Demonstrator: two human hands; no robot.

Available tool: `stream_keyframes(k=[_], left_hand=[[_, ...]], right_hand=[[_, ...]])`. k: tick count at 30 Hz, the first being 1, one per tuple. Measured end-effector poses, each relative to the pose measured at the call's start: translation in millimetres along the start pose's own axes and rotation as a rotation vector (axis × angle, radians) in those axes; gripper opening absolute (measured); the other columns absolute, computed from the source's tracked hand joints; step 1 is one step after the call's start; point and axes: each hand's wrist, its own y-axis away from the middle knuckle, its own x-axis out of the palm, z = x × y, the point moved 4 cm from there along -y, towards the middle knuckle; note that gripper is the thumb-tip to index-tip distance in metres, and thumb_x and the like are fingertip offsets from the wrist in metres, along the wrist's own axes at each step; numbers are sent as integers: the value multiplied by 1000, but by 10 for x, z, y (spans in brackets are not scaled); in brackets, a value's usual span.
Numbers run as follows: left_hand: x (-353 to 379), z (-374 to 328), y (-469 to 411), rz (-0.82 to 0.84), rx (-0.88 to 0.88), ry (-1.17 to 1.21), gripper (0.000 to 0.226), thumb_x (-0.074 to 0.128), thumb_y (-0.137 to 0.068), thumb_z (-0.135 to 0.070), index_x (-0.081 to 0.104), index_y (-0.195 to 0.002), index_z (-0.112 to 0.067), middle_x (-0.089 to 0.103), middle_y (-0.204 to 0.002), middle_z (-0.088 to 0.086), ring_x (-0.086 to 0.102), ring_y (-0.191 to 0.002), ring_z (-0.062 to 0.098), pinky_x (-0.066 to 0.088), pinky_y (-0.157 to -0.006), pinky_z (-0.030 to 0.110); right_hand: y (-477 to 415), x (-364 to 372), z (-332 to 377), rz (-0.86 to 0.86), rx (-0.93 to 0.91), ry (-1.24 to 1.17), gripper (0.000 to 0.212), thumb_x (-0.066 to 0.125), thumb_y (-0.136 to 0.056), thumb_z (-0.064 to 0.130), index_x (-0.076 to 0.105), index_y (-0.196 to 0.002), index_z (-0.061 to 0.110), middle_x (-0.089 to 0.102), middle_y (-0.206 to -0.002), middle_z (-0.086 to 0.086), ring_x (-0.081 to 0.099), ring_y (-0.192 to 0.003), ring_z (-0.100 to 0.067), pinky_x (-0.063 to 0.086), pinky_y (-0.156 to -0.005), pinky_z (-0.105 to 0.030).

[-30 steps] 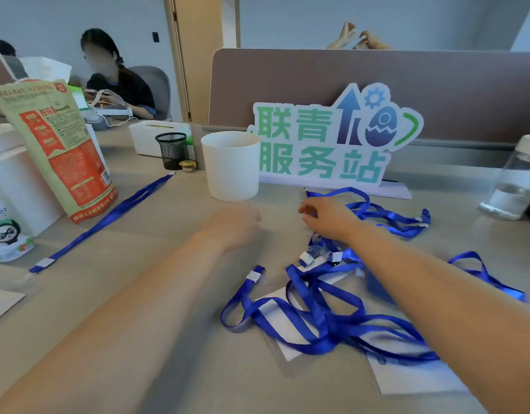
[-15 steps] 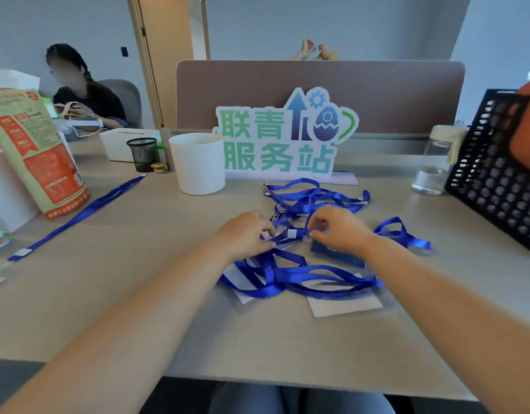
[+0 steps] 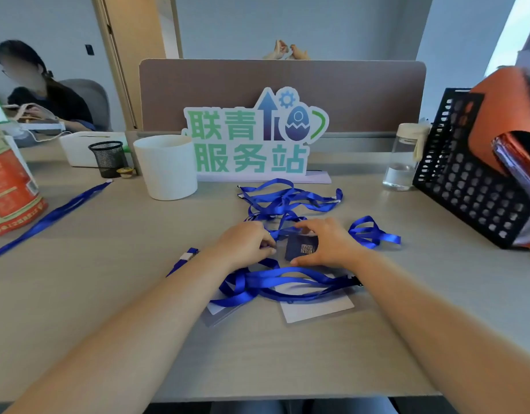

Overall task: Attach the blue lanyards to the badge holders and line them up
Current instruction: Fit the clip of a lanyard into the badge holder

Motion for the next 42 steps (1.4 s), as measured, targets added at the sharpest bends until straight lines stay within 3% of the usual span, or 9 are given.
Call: stream_keyframes(k=[4,8,11,16,22,28,35,39,42], left_hand=[[25,-14,-19,-78,-78,255,41,52,-91,-40,64,-75,-3,57,-72,11,51,-66,21,38,-62,31],[-24,-33,29,-181,-110,610,15,60,-88,-27,64,-79,-16,59,-69,-10,52,-63,3,39,-63,15],[-108,13,57,-290,-147,818,16,56,-91,-22,64,-81,-13,66,-77,0,62,-73,16,46,-73,28],[-210,107,83,-476,-226,1153,18,54,-92,-15,59,-76,-18,60,-70,-4,51,-54,2,43,-55,15],[-331,61,-1,-463,-119,1485,18,41,-97,-10,50,-82,-15,62,-82,-2,60,-77,13,55,-67,24],[-804,-104,-105,-370,14,1207,25,38,-98,-9,51,-82,-23,52,-75,-4,51,-59,0,38,-55,15],[-992,1,-124,-184,6,454,30,43,-96,-17,52,-76,-37,55,-84,1,48,-83,17,37,-72,25],[-960,93,-33,-132,8,307,30,42,-96,-16,52,-76,-36,55,-87,4,49,-81,21,40,-75,32],[-926,178,29,-138,7,226,22,42,-95,-15,56,-86,-30,56,-98,4,51,-88,20,41,-81,34]], right_hand=[[19,-18,-2,-177,-107,-8,96,79,-55,57,40,-137,25,55,-123,6,47,-118,-17,39,-103,-41],[53,-107,84,-272,-186,-60,98,81,-58,50,37,-140,20,50,-122,2,47,-115,-17,39,-102,-35],[89,-233,104,-383,-161,-140,78,79,-68,36,44,-135,18,54,-114,0,50,-102,-14,43,-90,-28],[148,-305,135,-471,-119,-341,31,73,-78,17,63,-106,21,60,-78,9,55,-71,-10,43,-65,-11],[121,-299,345,-363,-223,-326,8,67,-83,25,59,-84,22,66,-79,2,58,-68,-10,48,-63,-20],[2,-603,412,-513,-136,-642,25,40,-99,21,61,-86,19,60,-78,16,56,-72,8,42,-66,-4],[-217,-490,480,-320,-142,-752,24,40,-98,15,53,-118,19,56,-105,11,52,-97,1,39,-80,0],[-307,-312,532,-94,-144,-788,28,38,-99,18,66,-99,20,64,-110,0,56,-104,-8,38,-97,-18],[-358,-255,598,-27,-157,-758,30,44,-96,17,66,-77,20,66,-91,0,59,-92,-19,42,-92,-29]])
